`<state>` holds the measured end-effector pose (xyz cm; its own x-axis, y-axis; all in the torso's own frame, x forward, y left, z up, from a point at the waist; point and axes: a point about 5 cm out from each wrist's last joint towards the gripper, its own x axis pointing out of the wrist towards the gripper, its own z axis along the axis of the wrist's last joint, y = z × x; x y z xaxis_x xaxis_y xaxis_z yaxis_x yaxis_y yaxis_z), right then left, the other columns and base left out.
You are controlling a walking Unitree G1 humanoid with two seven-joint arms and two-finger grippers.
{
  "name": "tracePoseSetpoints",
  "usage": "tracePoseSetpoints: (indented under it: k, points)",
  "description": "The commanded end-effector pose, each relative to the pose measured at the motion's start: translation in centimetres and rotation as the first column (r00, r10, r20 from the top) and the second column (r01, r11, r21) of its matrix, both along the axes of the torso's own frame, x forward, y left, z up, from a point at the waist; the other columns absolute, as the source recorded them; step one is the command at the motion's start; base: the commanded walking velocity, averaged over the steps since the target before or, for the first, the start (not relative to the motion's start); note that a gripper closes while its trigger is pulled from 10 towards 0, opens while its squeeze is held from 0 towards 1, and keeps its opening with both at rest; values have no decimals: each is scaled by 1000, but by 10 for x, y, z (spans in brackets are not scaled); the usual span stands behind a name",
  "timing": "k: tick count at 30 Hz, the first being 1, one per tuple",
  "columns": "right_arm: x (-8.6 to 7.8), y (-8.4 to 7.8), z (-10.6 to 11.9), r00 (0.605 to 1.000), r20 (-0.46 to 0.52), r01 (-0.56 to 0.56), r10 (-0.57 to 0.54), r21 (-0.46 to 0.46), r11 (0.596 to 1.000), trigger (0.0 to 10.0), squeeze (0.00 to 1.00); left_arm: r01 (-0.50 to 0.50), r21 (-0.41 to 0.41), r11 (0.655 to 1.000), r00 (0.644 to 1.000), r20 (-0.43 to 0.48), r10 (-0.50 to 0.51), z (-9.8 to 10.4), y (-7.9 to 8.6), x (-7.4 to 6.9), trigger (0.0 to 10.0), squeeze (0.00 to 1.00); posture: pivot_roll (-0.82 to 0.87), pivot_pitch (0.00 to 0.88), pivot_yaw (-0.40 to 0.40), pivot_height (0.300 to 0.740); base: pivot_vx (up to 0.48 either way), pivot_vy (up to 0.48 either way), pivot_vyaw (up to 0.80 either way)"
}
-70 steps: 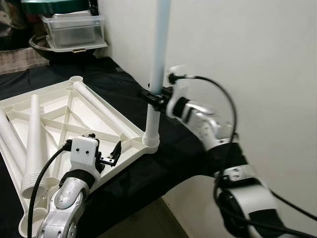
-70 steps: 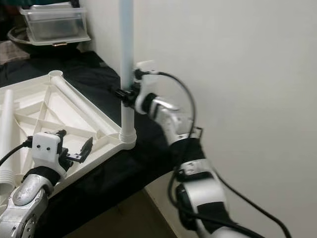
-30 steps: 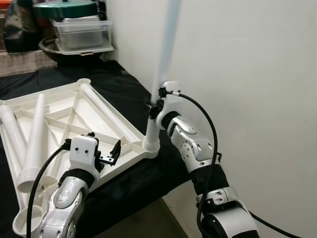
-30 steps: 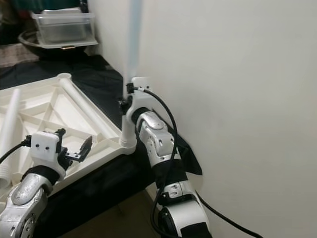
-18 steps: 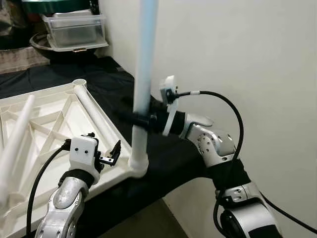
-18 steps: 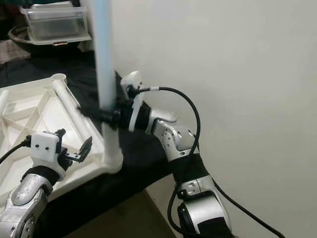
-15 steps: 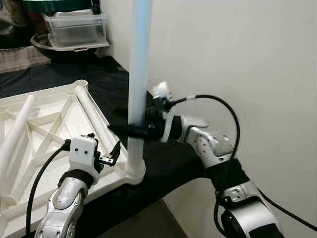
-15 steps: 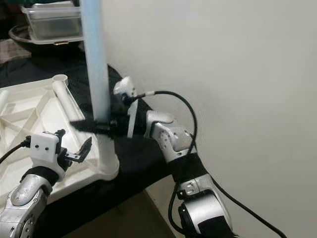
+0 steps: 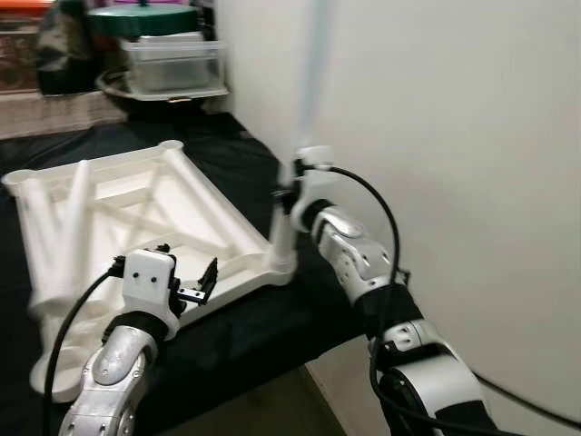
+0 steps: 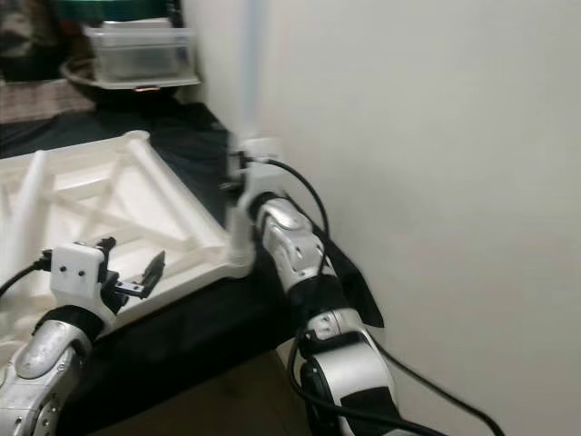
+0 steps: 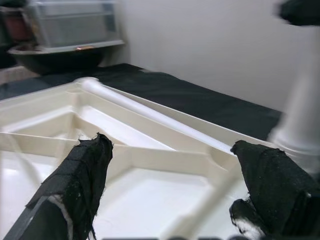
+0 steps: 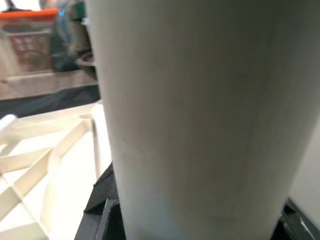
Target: Building children table
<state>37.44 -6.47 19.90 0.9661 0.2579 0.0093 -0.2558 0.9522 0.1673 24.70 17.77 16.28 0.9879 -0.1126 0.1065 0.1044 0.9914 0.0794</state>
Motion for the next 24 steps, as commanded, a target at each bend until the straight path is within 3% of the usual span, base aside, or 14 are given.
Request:
tracePoseSetpoints:
  k: [1, 2, 3, 7, 8, 9, 10, 12, 14, 15, 17, 19, 22, 24]
  points:
    - [-18, 3, -23, 996, -86, 30, -28, 21, 999, 0, 0, 20, 8, 1000, 1000, -7, -20, 0, -5, 3, 10000, 0, 104, 0, -96, 740, 0, 0, 0]
    - [-23, 10, -22, 997, -74, -10, 11, 19, 1000, 0, 0, 23, 7, 1000, 1000, -6, -23, 0, -5, 4, 10000, 0, 104, 0, -96, 740, 0, 0, 0]
    - [-26, 19, -20, 993, -72, -90, 92, 29, 996, 7020, 0, 26, 7, 1000, 1000, -6, -26, 0, -6, 5, 10000, 0, 100, 0, -91, 740, 0, 0, 0]
    - [-26, 25, -19, 988, -70, -137, 139, 35, 990, 7020, 0, 28, 7, 1000, 1000, -6, -28, 0, -5, 6, 10000, 0, 98, 0, -89, 740, 0, 0, 0]
    - [-25, 27, -11, 980, -16, -196, 197, 51, 979, 10000, 259, 31, 8, 999, 1000, -6, -31, 0, -5, 6, 10000, 0, 94, 0, -88, 740, 0, 0, 0]
    - [-25, 27, -11, 980, -16, -196, 197, 51, 979, 10000, 259, 31, 8, 999, 1000, -6, -31, 0, -5, 6, 10000, 0, 94, 0, -88, 740, 0, 0, 0]
    - [-19, 28, 13, 918, 118, -391, 380, 99, 915, 10000, 0, 34, 10, 999, 999, -4, -34, 0, -4, 8, 10000, 0, 92, 0, -91, 740, 0, 0, 0]
    - [-19, 28, 13, 918, 118, -391, 380, 99, 915, 10000, 0, 34, 10, 999, 999, -4, -34, 0, -4, 8, 10000, 0, 92, 0, -91, 740, 0, 0, 0]
    - [-26, 25, 40, 741, 227, -661, 632, 81, 746, 10000, 0, 33, 11, 999, 999, 0, -33, 0, -4, 9, 10000, 0, 92, 0, -95, 740, 0, 0, 0]
    - [-26, 25, 40, 741, 227, -661, 632, 81, 746, 10000, 0, 33, 11, 999, 999, 0, -33, 0, -4, 9, 10000, 0, 92, 0, -95, 740, 0, 0, 0]
    - [-48, 19, 48, 479, 238, -866, 845, -29, 499, 10000, 0, 31, 11, 999, 1000, 2, -31, 0, -4, 9, 10000, 0, 102, 0, -106, 740, 0, 0, 0]
    - [-48, 19, 48, 479, 238, -866, 845, -29, 499, 10000, 0, 31, 11, 999, 1000, 2, -31, 0, -4, 9, 10000, 0, 102, 0, -106, 740, 0, 0, 0]
    - [-59, 21, 38, 338, 183, -927, 923, -103, 360, 10000, 0, 27, 11, 1000, 1000, 2, -27, 0, -5, 7, 10000, 0, 117, 0, -119, 740, 0, 0, 0]
    - [-62, 30, 25, 283, 140, -948, 949, -109, 299, 0, 0, 23, 10, 1000, 1000, 2, -23, -1, -5, 6, 10000, 0, 125, 0, -121, 740, 0, 0, 0]
